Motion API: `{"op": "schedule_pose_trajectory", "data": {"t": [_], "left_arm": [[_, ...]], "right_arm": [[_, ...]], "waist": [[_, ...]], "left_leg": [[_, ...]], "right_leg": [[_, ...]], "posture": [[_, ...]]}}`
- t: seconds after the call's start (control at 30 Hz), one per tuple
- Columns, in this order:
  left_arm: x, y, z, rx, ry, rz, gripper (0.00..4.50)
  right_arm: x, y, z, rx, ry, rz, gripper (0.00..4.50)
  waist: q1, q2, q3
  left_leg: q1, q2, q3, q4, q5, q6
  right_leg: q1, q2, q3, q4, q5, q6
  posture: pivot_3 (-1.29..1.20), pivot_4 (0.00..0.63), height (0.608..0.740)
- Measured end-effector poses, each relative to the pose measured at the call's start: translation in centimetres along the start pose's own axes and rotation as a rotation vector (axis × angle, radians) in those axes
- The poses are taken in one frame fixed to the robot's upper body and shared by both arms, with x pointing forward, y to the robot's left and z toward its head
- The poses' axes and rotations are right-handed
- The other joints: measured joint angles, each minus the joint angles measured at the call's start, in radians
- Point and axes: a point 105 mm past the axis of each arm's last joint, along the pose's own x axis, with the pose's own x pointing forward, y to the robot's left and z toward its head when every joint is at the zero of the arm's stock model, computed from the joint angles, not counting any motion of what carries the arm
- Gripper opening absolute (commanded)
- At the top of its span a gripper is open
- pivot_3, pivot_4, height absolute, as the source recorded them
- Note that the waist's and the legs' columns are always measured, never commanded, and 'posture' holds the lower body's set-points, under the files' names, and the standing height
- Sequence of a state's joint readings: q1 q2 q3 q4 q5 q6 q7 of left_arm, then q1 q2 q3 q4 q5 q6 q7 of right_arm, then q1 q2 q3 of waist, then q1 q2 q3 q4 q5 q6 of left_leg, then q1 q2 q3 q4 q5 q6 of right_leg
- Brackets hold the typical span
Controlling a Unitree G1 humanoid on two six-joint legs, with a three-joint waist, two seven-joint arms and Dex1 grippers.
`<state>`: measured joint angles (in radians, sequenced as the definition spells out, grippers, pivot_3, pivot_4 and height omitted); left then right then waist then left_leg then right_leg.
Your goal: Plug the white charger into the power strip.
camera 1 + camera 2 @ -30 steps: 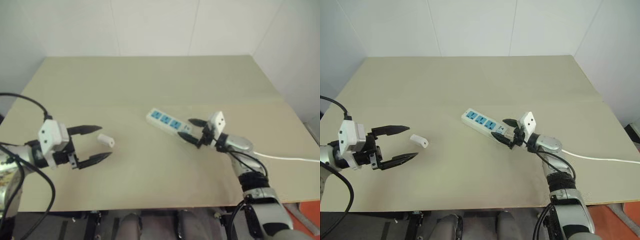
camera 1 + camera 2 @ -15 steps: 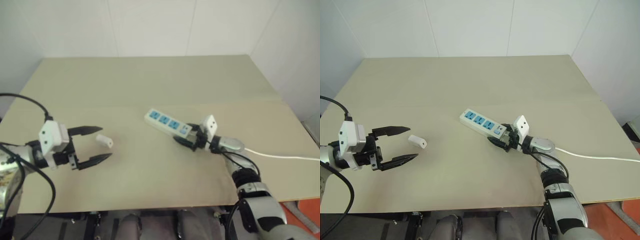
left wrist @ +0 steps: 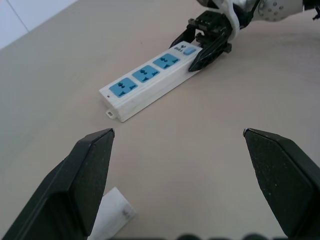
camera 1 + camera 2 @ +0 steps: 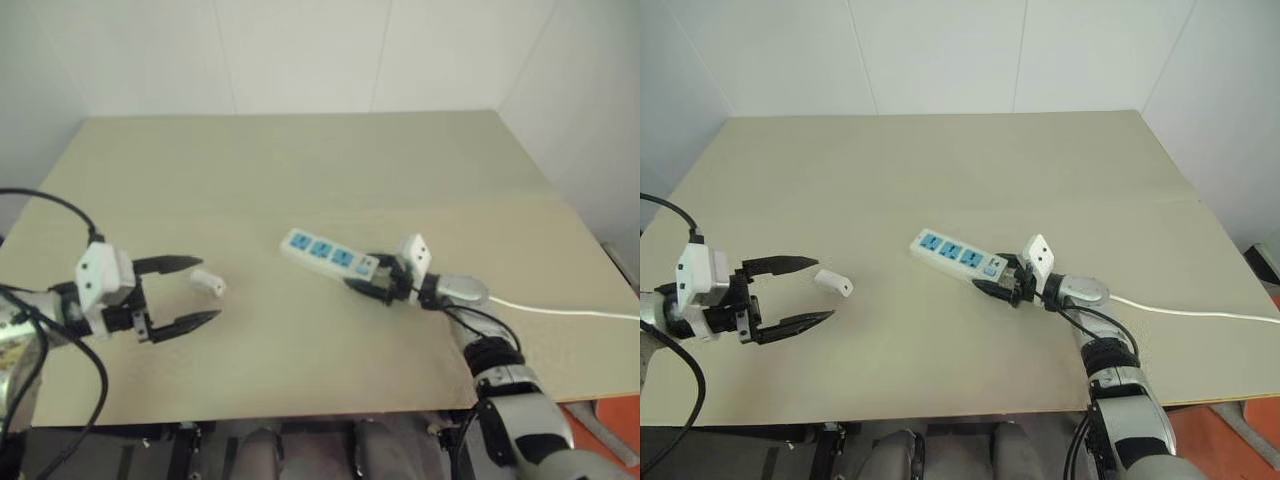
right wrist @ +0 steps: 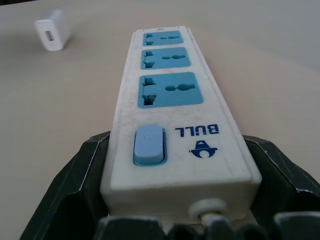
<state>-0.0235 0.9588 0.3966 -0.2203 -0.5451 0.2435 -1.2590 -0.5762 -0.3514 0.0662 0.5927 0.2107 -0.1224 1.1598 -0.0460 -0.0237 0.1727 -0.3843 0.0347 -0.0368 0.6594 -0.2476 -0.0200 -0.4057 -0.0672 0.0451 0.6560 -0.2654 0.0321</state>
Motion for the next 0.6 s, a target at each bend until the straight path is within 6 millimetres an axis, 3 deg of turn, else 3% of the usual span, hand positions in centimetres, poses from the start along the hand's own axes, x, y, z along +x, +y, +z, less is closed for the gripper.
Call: {"op": "schedule_pose_trajectory", "data": {"t": [0.17, 0.3, 0.6], "left_arm": [[-1.9, 2.5, 0.7, 0.090, 0.085, -0.034, 4.50], [-1.9, 3.3, 0.6, 0.132, 0.136, -0.102, 4.50], [-0.8, 3.9, -0.4, 0.179, 0.267, -0.286, 4.50]], "right_arm": [[0.2, 3.6, 1.2, -0.046, 0.015, 0.235, 3.42], [0.3, 5.4, 0.7, -0.044, 0.041, 0.347, 3.42], [1.0, 5.9, 0.2, -0.022, 0.032, 0.359, 3.42]], "waist": [[0.001, 0.000, 0.000], [0.001, 0.000, 0.000], [-0.002, 0.000, 0.001]], "left_leg": [[0.000, 0.000, 0.000, 0.000, 0.000, 0.000], [0.000, 0.000, 0.000, 0.000, 0.000, 0.000], [0.000, 0.003, 0.001, 0.001, 0.000, 0.000]], "right_leg": [[0.000, 0.000, 0.000, 0.000, 0.000, 0.000], [0.000, 0.001, 0.000, 0.000, 0.000, 0.000], [0.000, 0.004, 0.001, 0.001, 0.000, 0.000]], "posture": [[0.00, 0.150, 0.740], [0.00, 0.150, 0.740], [0.00, 0.150, 0.740]]}}
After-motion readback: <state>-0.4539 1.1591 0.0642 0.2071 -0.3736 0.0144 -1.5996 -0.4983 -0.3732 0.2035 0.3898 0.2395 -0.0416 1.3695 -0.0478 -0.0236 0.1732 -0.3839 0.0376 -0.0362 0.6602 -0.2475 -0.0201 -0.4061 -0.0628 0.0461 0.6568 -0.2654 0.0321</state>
